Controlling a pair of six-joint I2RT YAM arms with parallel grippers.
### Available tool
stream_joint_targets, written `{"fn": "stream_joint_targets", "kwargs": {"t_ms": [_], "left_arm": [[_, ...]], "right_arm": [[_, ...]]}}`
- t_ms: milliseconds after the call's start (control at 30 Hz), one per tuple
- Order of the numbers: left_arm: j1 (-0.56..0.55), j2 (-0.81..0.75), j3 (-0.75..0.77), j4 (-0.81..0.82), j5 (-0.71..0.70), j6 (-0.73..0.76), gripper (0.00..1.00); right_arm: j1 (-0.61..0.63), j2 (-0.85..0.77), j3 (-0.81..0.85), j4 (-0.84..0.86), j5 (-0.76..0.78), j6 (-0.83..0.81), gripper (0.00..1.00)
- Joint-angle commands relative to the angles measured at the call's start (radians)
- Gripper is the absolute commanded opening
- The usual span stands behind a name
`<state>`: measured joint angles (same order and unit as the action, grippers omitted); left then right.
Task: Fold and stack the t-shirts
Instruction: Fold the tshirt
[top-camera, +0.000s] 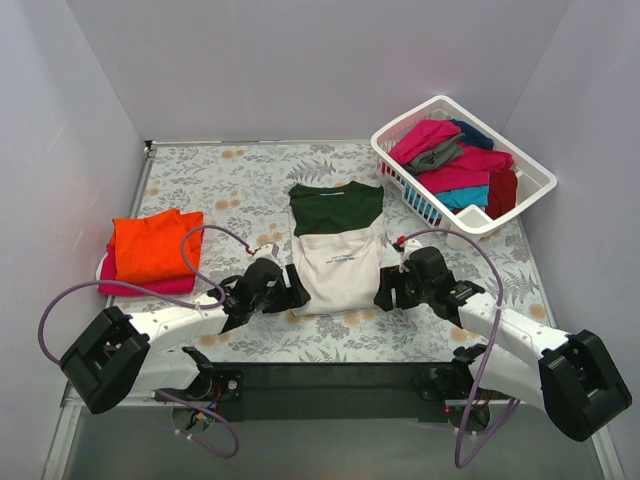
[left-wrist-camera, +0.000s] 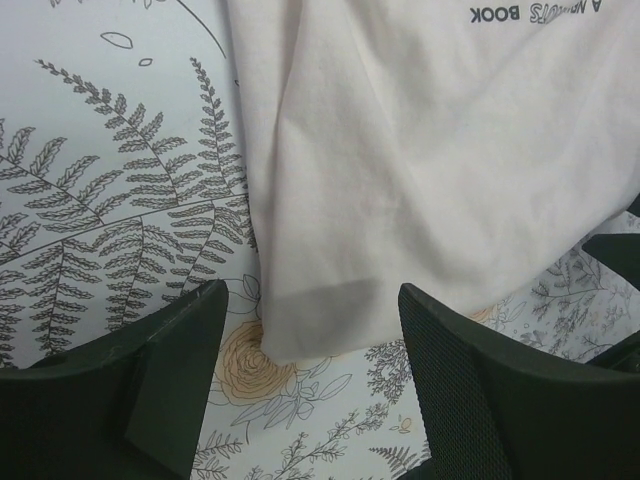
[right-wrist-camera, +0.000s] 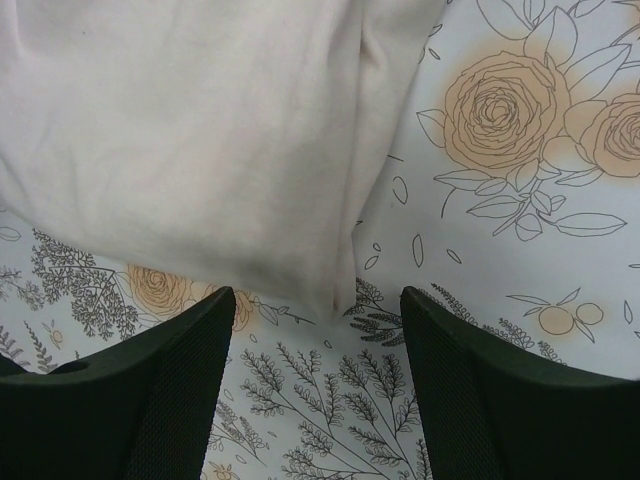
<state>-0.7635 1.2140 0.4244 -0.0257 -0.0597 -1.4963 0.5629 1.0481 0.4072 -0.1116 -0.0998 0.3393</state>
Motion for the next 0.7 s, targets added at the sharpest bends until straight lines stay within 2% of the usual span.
{"fn": "stream_joint_targets", "kwargs": {"t_ms": [0, 233, 367, 667], "left_arm": [[-0.036, 0.002, -0.036, -0.074, -0.003, -0.05, 0.65], [-0.129, 0.074, -0.003, -0.152, -0.118, -0.099, 0.64], [-0.161, 0.105, 0.002, -0.187, -0.15, -0.122, 0.6], [-0.191, 0.059, -0.012, -0.293, -0.203, -0.186, 0.55]], "right_arm": [[0.0, 0.023, -0.011, 0.046, -0.012, 0.01, 0.61], [0.002, 0.055, -0.028, 0.076, -0.028, 0.013, 0.61], [0.003, 0.069, -0.033, 0.085, -0.031, 0.015, 0.6], [0.014, 0.104, -0.031, 0.096, -0.023, 0.017, 0.55]]}}
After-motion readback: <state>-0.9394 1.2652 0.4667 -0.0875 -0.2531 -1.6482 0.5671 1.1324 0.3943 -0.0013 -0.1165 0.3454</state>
